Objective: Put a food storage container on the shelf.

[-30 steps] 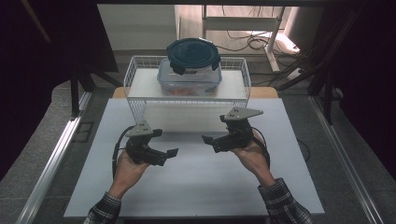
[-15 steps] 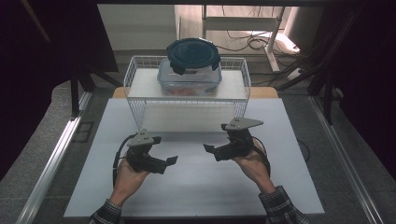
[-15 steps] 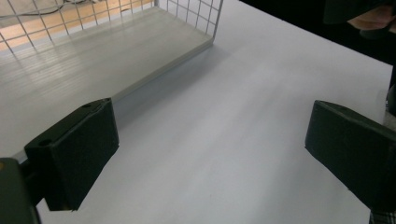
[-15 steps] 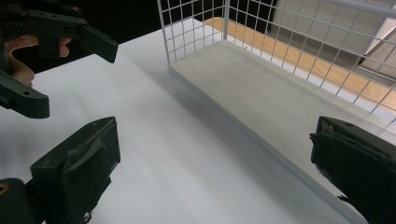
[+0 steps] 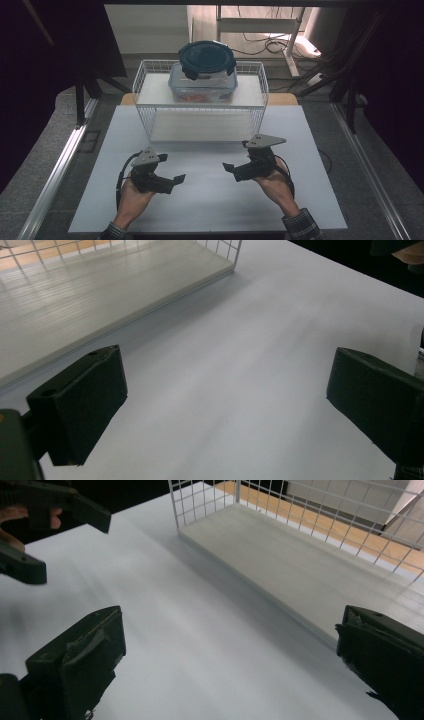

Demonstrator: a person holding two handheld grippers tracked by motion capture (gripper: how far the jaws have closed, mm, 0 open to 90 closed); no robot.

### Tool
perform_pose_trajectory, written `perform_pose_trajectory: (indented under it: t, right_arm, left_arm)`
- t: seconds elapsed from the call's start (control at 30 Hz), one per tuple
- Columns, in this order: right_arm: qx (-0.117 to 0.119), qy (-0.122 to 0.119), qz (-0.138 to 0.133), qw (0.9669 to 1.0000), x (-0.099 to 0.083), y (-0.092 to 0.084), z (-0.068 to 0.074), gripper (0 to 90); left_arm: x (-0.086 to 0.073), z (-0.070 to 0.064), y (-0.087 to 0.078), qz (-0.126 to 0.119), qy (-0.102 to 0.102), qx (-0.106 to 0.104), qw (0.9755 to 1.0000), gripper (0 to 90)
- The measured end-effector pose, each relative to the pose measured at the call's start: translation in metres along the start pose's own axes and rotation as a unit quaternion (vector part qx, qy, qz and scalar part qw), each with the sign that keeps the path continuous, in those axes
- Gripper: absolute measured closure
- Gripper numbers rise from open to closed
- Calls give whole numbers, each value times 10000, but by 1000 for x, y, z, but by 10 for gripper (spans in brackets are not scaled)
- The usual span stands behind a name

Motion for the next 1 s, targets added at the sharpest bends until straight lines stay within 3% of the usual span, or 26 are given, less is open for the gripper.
perform_pose_trajectory:
  t: [0.23, 1.0]
  right_arm:
    - [-53, -82, 110, 9999, -15, -10, 3, 0]
    - [-493, 164, 223, 9984, -59, -40, -3, 0]
  left_arm:
    - [-8, 5, -13, -85, -80, 87, 9999, 22]
    - [-39, 24, -33, -74, -104, 483, 9988, 22]
Point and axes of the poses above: each handheld gripper's, and its own axes: y roughly forward along the jaws, x roughly out of its top, z roughly to its left, the point moved 10 cm from there along y, roughly forward along the jaws, and after that the axes turned 13 degrees about -y, right-handed, at the moved point
